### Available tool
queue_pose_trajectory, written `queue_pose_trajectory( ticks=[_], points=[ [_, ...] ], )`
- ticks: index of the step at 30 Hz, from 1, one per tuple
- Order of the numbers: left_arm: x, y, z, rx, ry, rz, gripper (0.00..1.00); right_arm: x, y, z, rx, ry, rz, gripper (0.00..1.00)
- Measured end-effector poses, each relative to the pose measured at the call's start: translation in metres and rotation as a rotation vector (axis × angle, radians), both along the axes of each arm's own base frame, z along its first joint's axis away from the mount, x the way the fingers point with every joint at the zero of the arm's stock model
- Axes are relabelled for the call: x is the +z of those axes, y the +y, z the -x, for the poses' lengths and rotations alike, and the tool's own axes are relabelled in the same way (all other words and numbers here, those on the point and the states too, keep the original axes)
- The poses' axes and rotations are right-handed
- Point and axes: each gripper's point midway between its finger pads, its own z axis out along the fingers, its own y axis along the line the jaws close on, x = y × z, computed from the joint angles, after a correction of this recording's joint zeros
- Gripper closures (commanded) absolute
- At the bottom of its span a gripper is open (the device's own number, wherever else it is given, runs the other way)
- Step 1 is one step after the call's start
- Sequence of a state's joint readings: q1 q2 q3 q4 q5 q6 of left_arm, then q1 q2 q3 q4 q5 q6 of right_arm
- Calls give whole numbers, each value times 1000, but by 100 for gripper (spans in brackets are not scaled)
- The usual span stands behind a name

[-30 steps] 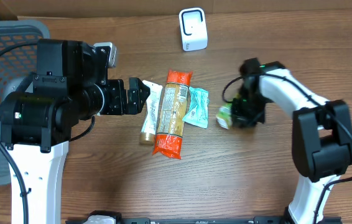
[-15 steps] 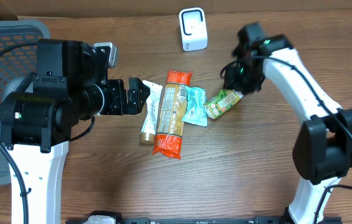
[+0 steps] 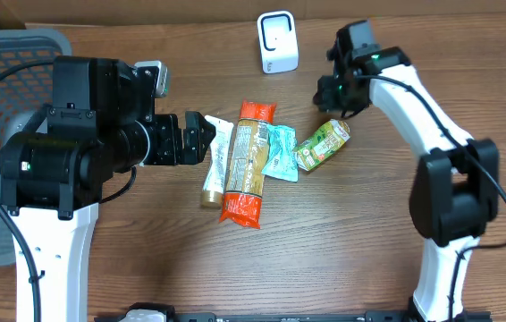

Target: Scan the item barcode

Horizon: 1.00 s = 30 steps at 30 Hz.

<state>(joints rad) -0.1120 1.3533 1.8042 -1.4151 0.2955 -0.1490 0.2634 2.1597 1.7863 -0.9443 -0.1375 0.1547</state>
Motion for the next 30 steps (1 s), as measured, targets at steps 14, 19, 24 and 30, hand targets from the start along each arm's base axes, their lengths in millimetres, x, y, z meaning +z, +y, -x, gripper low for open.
queue_pose_trajectory(
  ticks=[14, 19, 24, 30],
  points=[
    [0, 0, 0, 0, 0, 0, 0, -15, -57, 109, 172, 467, 114, 49],
    [0, 0, 0, 0, 0, 0, 0, -9, -56, 127, 251, 527, 73, 49],
    [0, 0, 0, 0, 0, 0, 0, 1, -46, 109, 284, 448, 38, 44],
    [0, 0, 0, 0, 0, 0, 0, 12, -28, 113, 540, 383, -84, 48]
  ],
)
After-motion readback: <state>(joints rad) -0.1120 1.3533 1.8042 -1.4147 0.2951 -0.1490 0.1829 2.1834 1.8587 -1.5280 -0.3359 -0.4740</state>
